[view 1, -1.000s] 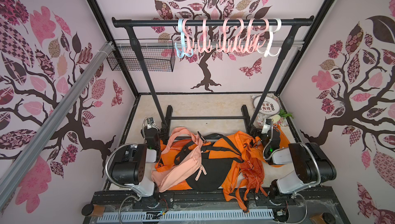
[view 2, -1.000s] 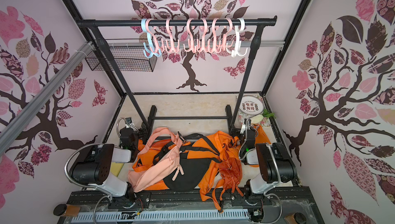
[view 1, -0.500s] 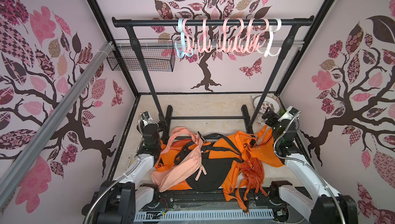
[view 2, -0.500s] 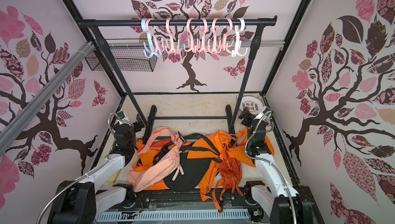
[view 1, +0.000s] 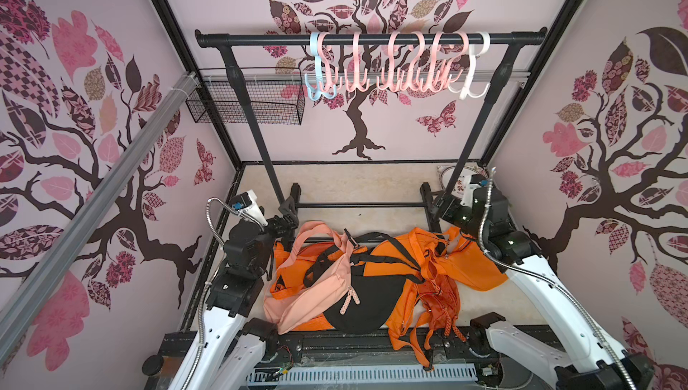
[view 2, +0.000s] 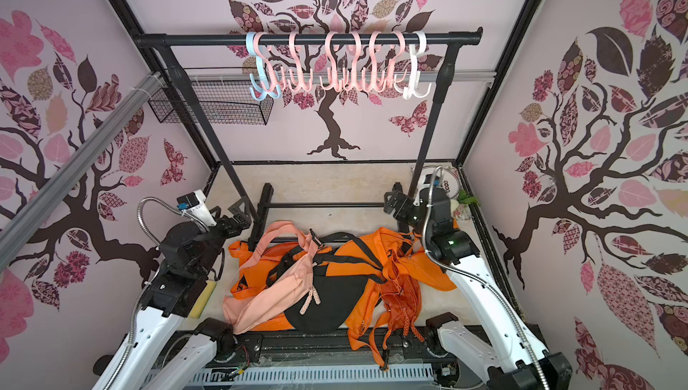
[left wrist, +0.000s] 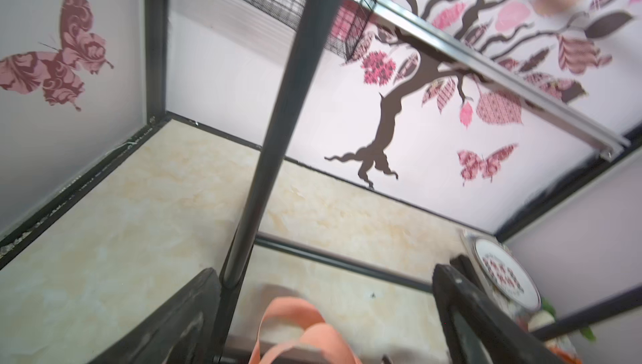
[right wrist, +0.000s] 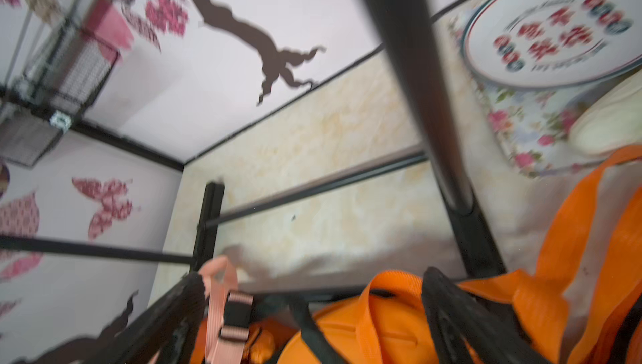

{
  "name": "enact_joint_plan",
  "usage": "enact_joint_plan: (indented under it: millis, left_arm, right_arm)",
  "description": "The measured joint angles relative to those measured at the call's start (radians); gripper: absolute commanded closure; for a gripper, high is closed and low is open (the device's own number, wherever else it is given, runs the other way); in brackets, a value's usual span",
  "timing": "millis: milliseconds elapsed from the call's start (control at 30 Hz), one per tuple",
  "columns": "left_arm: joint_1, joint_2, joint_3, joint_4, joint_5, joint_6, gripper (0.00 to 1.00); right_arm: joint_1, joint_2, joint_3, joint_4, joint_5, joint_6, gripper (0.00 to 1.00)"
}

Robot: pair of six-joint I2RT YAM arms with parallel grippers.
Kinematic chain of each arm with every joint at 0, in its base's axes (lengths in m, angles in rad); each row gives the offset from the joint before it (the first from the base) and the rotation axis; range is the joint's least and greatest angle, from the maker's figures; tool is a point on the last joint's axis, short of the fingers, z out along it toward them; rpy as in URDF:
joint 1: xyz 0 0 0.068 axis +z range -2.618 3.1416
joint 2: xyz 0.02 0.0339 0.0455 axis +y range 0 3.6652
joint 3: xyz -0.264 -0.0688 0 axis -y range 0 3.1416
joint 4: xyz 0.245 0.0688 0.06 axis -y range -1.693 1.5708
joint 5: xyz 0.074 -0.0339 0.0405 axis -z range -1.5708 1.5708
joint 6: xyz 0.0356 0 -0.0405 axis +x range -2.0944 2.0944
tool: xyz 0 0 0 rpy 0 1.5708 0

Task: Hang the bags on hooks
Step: Pick up the bag from the bag.

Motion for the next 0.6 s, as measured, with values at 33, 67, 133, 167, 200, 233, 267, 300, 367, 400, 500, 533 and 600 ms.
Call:
enact_joint_plan:
  millis: [33,67,133,167,200,233,267,300,367,400,500,533,600]
  left_arm:
    - [-0.027,-0.022,0.003,-0.048,-0.013,0.018,0.02]
    - [-0.048,-0.038,0.006,-0.092,-0.029,0.032,0.02]
    - [-0.071,-0.066,0.009,-0.157,-0.053,0.051,0.02]
    - [-0.076,-0.080,0.009,-0.188,-0.060,0.058,0.02]
    - [-0.079,-0.091,0.009,-0.211,-0.063,0.064,0.02]
    - [-0.082,-0.103,0.007,-0.227,-0.064,0.068,0.02]
    - [-0.084,-0.116,0.001,-0.236,-0.063,0.069,0.02]
    - [-0.085,-0.127,-0.008,-0.238,-0.061,0.071,0.02]
    - [-0.090,-0.134,-0.024,-0.240,-0.056,0.072,0.02]
    - [-0.097,-0.132,-0.030,-0.245,-0.053,0.073,0.02]
    - [-0.126,-0.125,-0.042,-0.249,-0.049,0.082,0.02]
    - [-0.135,-0.125,-0.045,-0.250,-0.047,0.084,0.02]
    - [-0.143,-0.126,-0.049,-0.252,-0.045,0.090,0.02]
  right_arm:
    - [0.034,0.004,-0.003,-0.045,-0.003,-0.006,0.06]
    - [0.050,0.003,-0.014,-0.083,-0.001,-0.006,0.07]
    - [0.055,-0.014,-0.060,-0.129,0.006,-0.005,0.12]
    - [0.055,-0.030,-0.098,-0.144,0.014,-0.002,0.14]
    - [0.055,-0.042,-0.129,-0.160,0.019,0.002,0.16]
    - [0.055,-0.053,-0.162,-0.181,0.028,0.005,0.19]
    - [0.055,-0.057,-0.191,-0.201,0.037,0.010,0.22]
    - [0.055,-0.058,-0.214,-0.213,0.041,0.011,0.22]
    - [0.055,-0.058,-0.243,-0.225,0.048,0.010,0.25]
    - [0.055,-0.059,-0.254,-0.226,0.051,0.010,0.27]
    - [0.055,-0.061,-0.267,-0.210,0.063,0.003,0.33]
    - [0.055,-0.059,-0.268,-0.203,0.071,-0.002,0.38]
    - [0.055,-0.050,-0.268,-0.183,0.082,-0.014,0.47]
